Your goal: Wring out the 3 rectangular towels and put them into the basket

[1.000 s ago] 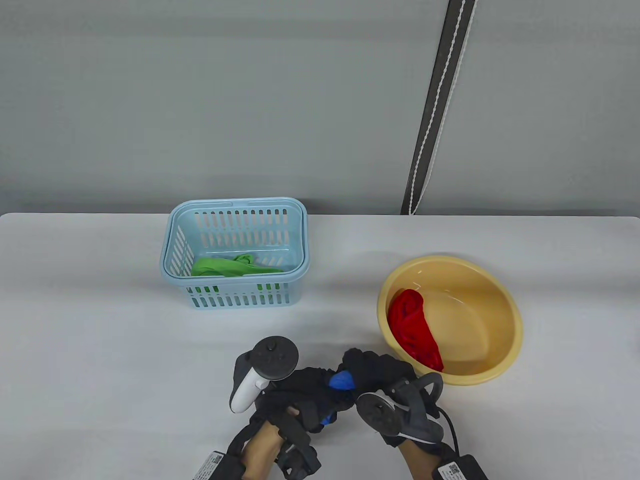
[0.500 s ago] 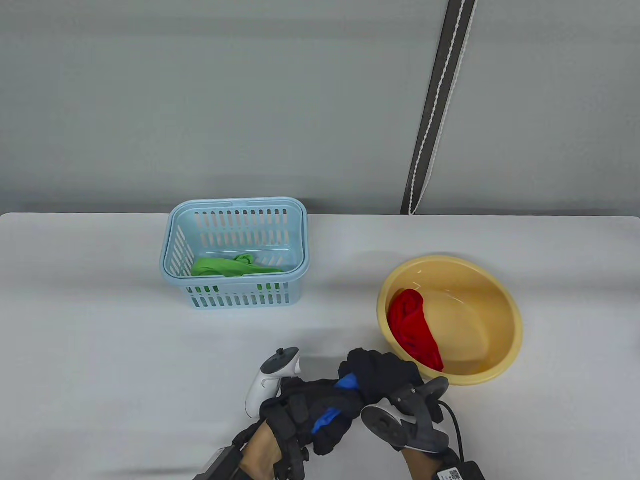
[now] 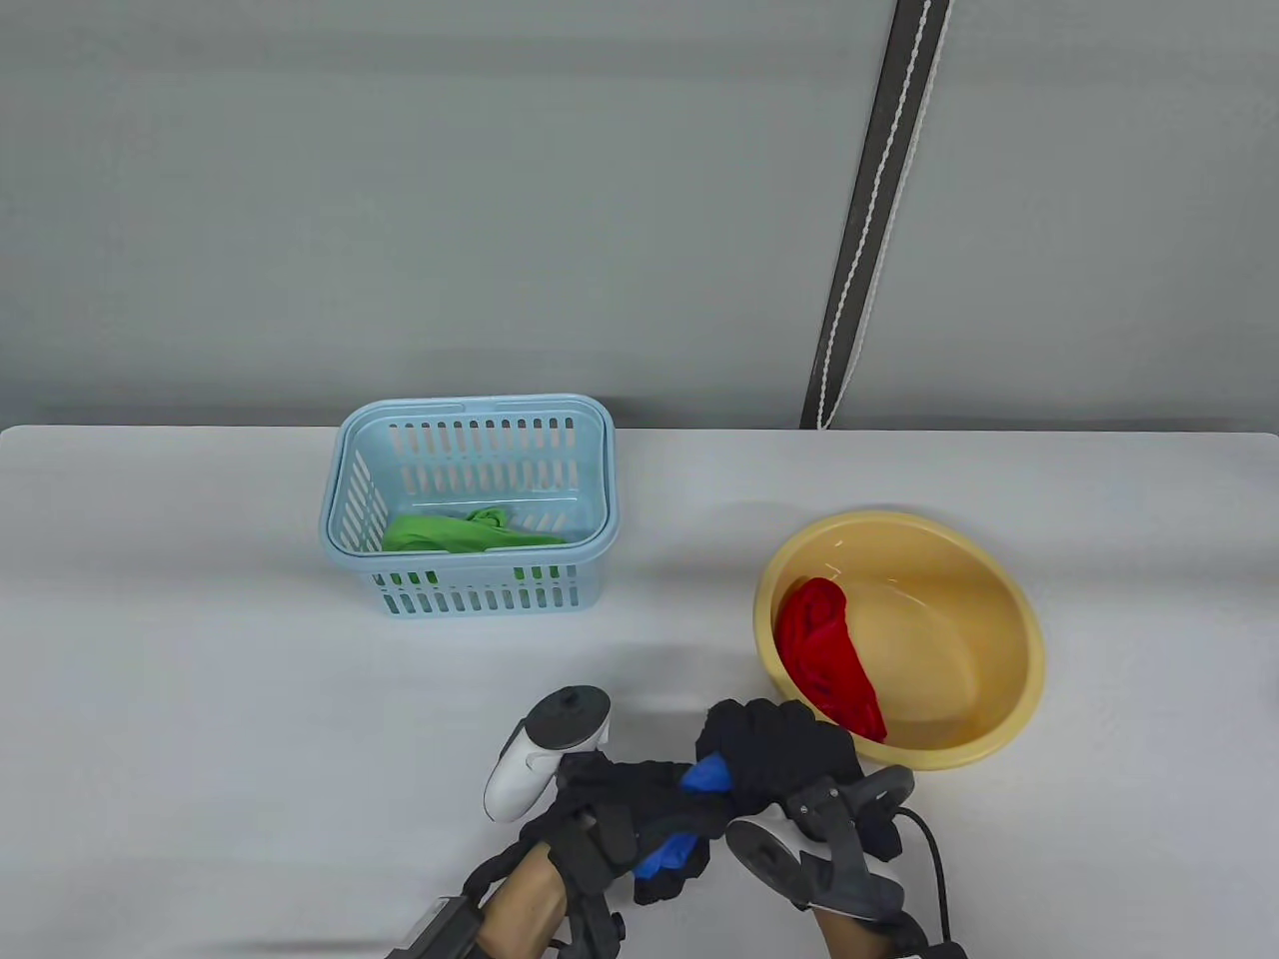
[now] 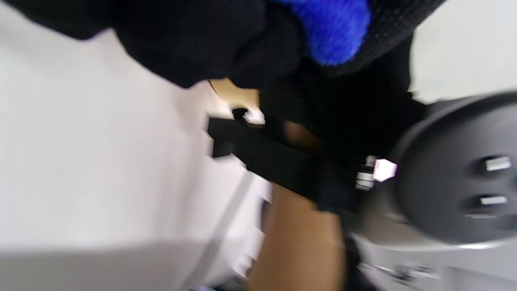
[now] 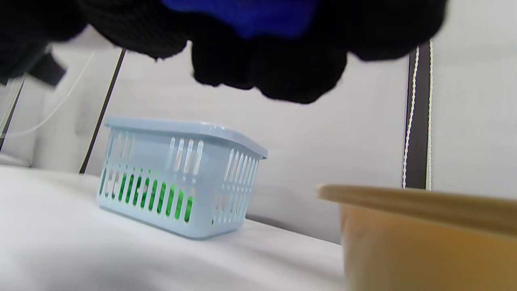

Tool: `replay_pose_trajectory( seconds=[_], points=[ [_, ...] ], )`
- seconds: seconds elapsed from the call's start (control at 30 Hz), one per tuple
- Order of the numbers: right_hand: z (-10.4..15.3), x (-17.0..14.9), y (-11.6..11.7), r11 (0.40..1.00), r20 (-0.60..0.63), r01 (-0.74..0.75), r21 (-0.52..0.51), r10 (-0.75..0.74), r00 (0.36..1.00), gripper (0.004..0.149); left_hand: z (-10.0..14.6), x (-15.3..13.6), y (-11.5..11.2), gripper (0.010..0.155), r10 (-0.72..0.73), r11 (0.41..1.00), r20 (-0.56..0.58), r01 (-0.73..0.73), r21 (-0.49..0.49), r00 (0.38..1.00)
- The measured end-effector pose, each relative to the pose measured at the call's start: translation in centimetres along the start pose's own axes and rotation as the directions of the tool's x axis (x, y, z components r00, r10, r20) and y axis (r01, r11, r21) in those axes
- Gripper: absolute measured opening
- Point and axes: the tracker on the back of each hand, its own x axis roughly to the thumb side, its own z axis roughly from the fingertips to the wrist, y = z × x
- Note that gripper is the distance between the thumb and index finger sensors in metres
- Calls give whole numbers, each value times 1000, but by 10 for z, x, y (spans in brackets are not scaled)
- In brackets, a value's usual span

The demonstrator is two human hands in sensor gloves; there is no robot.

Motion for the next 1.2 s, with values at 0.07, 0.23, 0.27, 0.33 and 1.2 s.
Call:
replay_pose_trajectory(
  seconds=[0.07,0.23,0.27,0.33,1.2],
  points=[
    [0,1,1,998,-4,-41,45,41,999,51,7,6,1,58,-171,982,-9,171,79,985],
    [-1,1,1,990,-8,-33,138,34,999,76,28,24,2,71,-545,770,-151,564,297,824],
    [-2,0,0,988,-12,-9,153,11,1000,81,35,29,5,71,-596,700,-179,615,364,783],
    [-5,-2,-5,984,-31,46,170,-41,999,89,44,37,12,72,-649,597,-222,668,444,727],
    [-69,-158,11,776,-545,418,473,-115,831,93,77,64,201,88,-588,177,-659,870,460,468]
  ],
)
